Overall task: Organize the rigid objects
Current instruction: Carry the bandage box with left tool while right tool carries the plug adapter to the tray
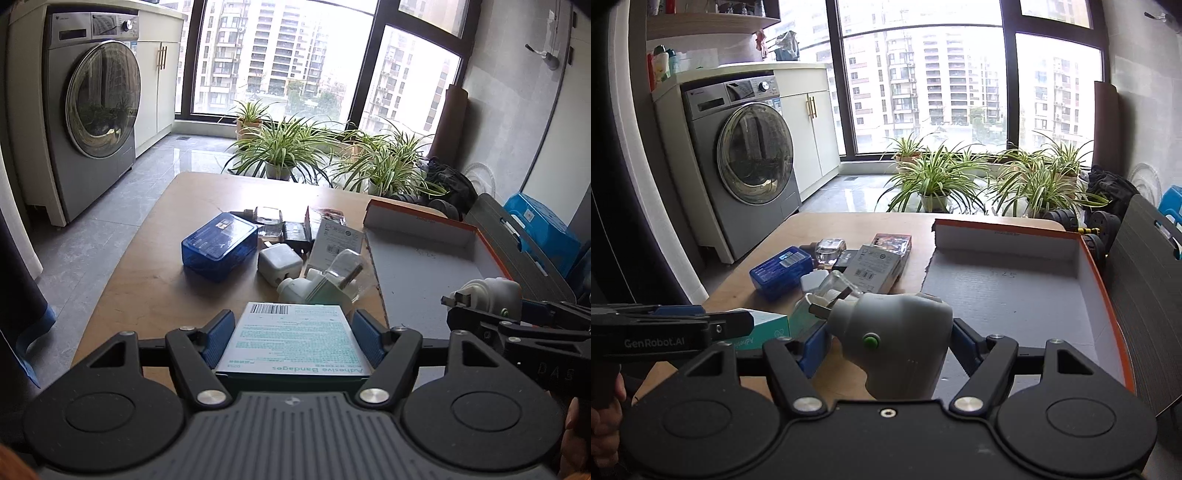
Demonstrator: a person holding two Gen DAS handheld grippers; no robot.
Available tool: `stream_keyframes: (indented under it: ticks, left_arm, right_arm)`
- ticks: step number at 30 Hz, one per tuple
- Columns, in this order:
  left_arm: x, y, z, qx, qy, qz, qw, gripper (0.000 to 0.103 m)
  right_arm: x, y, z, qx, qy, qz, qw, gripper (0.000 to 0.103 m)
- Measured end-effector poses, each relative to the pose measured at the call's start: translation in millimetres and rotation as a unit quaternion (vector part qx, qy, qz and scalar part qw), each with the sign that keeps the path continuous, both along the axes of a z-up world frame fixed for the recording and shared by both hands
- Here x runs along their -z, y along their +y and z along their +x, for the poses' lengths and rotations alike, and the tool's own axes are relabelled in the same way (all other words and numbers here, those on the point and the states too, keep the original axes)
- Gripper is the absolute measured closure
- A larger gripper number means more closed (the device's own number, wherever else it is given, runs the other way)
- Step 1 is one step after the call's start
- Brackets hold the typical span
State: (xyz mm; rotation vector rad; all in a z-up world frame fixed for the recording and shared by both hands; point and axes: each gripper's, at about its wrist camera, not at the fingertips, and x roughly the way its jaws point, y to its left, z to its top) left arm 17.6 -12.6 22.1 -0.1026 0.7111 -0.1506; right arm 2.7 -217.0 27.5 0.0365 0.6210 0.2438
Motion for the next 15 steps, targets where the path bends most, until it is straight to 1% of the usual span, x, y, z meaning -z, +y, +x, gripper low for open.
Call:
stream_keyframes:
  ticks: [8,15]
  left_arm:
    - [-12,-39,14,0.043,-0.02,-0.001,0.9989,0.031]
    - [-17,-75,33,0.07,-0.032,-0.009,0.997,0.031]
  right_arm:
    - [-11,-46,2,0.056,-0.015,0.009,0.998,0.02]
    - [-17,-82,9,0.089,-0.023,0.012,0.996,0.02]
